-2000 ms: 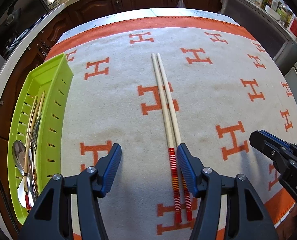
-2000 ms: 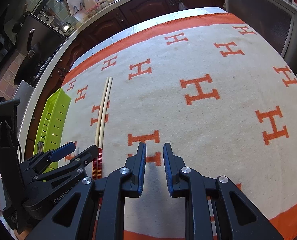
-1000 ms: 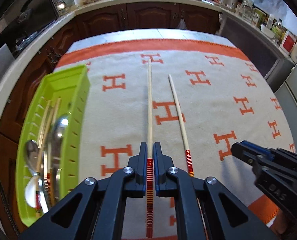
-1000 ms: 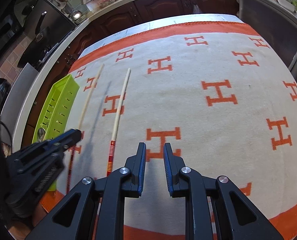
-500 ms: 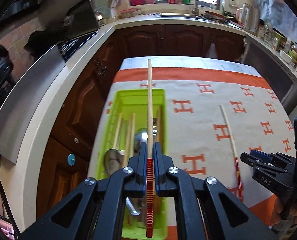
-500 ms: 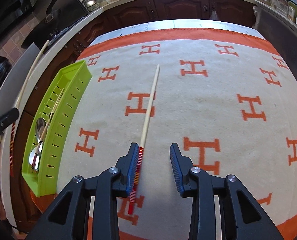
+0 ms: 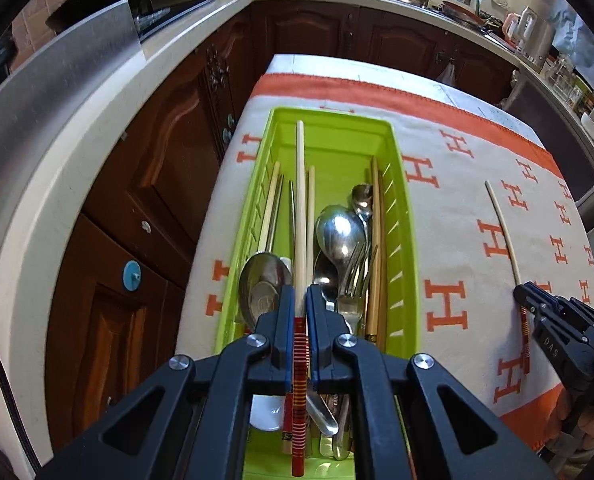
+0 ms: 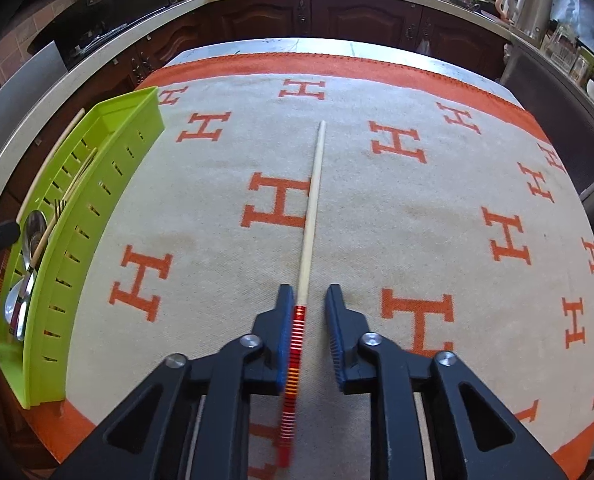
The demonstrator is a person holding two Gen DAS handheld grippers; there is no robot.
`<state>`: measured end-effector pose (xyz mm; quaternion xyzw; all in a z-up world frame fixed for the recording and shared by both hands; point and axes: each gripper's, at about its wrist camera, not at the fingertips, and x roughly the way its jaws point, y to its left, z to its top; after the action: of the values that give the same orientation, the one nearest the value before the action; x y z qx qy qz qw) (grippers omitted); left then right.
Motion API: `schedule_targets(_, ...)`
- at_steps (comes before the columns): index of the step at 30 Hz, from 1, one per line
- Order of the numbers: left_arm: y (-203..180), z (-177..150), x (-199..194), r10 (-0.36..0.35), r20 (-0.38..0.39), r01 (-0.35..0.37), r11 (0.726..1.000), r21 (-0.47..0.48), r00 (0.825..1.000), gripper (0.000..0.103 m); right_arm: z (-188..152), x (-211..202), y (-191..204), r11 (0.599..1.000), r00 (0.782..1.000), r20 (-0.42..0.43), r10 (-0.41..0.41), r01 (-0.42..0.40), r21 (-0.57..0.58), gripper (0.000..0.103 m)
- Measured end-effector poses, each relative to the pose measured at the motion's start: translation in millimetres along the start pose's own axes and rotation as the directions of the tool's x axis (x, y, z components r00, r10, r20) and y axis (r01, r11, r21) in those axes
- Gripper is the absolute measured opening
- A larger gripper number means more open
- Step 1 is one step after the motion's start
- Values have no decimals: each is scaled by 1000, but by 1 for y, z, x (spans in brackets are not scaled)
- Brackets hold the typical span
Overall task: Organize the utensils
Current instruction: 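Lower the chopstick into the tray with the left tool while the right grasps the last chopstick, then carry the last chopstick into the green tray and open the right tool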
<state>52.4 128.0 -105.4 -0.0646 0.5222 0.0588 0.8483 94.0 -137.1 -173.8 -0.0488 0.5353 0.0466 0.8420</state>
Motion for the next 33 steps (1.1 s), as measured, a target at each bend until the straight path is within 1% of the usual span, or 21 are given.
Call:
schedule_targets(3,4,-2,6,-19,-14,19,1000,-16,1000,7,2,0,-6,999,1000,-8,23,-23,38,5)
schedule_targets(5,6,-3,6,-31,-13,31,999,-25,999,17,3,0,-11,996,999,-17,45,-43,73,5)
schedule_targets(8,8,-5,2,-42,0,42,999,-28,999,24,4,-3,-16,990,996,-28,82,-78,121,5)
schedule_targets(10,11,-6,-2,-47,10,47,998,-36,999,25,5,-8,-16,986,995,-25,101,-97,137,5)
schedule_targets(14,19,-6,-9,-54,24,55,997,-60,998,26,8,-24,-8,980,990,-12,142,-139,144,5)
schedule_targets(18,31,-8,-19,-47,50,52,995,-91,998,26,15,-45,11,974,982,8,191,-190,124,5)
schedule_targets(22,44,-8,-30,-16,78,26,992,-126,997,32,21,-65,40,968,971,9,240,-240,77,5)
schedule_targets(24,52,-9,-36,-5,94,18,989,-146,996,40,25,-72,55,961,963,-5,269,-268,60,5)
schedule_targets(25,56,-9,-40,2,104,14,988,-157,995,47,27,-76,64,958,959,-10,283,-282,52,5)
schedule_targets(26,59,-9,-43,8,112,11,986,-164,994,50,29,-78,71,955,956,-14,292,-292,45,5)
schedule_targets(30,70,-9,-53,13,134,13,983,-186,991,54,40,-86,102,940,939,-51,341,-340,31,5)
schedule_targets(32,73,-10,-58,9,145,21,980,-199,989,63,46,-84,116,930,927,-79,367,-364,48,5)
schedule_targets(33,74,-10,-60,12,153,20,979,-203,988,65,48,-83,121,927,923,-87,375,-372,55,5)
